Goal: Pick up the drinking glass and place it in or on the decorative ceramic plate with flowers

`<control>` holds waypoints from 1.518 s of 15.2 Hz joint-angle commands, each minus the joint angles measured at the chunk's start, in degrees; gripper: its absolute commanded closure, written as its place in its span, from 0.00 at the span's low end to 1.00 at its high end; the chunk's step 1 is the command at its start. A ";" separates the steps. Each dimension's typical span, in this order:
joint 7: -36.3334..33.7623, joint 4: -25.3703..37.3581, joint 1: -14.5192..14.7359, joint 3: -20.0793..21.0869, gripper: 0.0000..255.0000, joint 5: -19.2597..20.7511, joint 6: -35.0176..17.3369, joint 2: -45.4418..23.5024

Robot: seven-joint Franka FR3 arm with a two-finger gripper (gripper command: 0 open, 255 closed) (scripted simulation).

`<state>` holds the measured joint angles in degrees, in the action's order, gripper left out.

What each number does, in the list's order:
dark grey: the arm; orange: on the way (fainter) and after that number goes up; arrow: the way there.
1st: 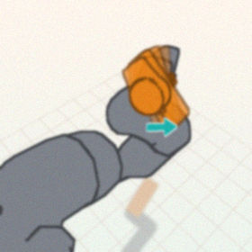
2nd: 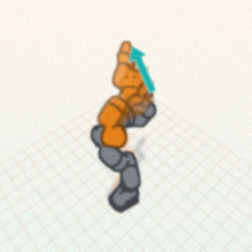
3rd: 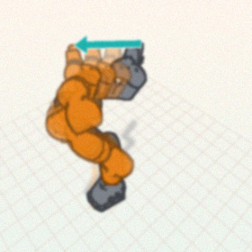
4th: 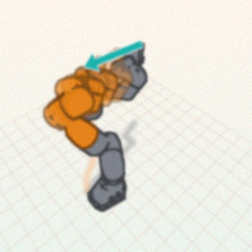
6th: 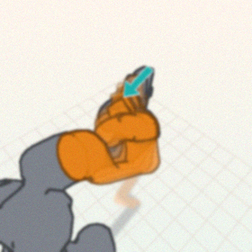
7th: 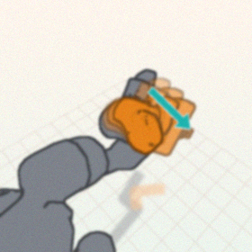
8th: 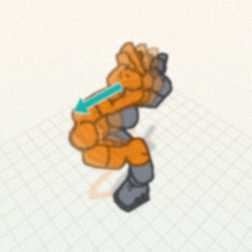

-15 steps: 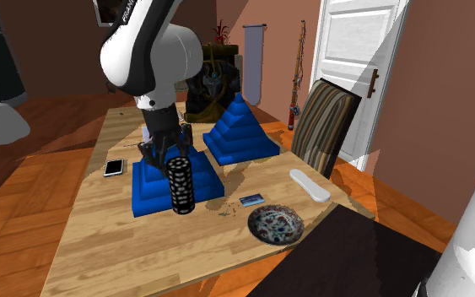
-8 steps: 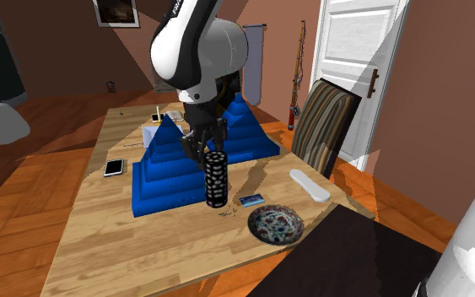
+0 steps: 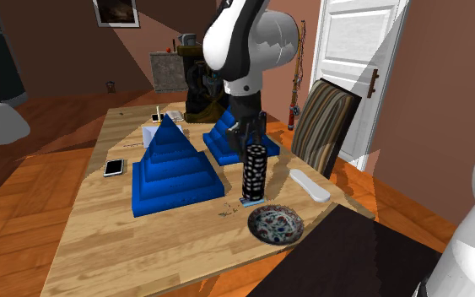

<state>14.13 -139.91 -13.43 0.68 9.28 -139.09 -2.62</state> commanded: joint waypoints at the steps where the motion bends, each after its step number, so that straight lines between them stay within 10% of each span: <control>1: 2.84 -1.87 -1.57 -1.44 1.00 0.26 -0.60 1.60; 23: 4.72 -5.15 -4.46 -4.98 1.00 3.76 -15.67 -9.69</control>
<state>18.94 -145.31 -17.88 -4.23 12.92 -154.15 -11.52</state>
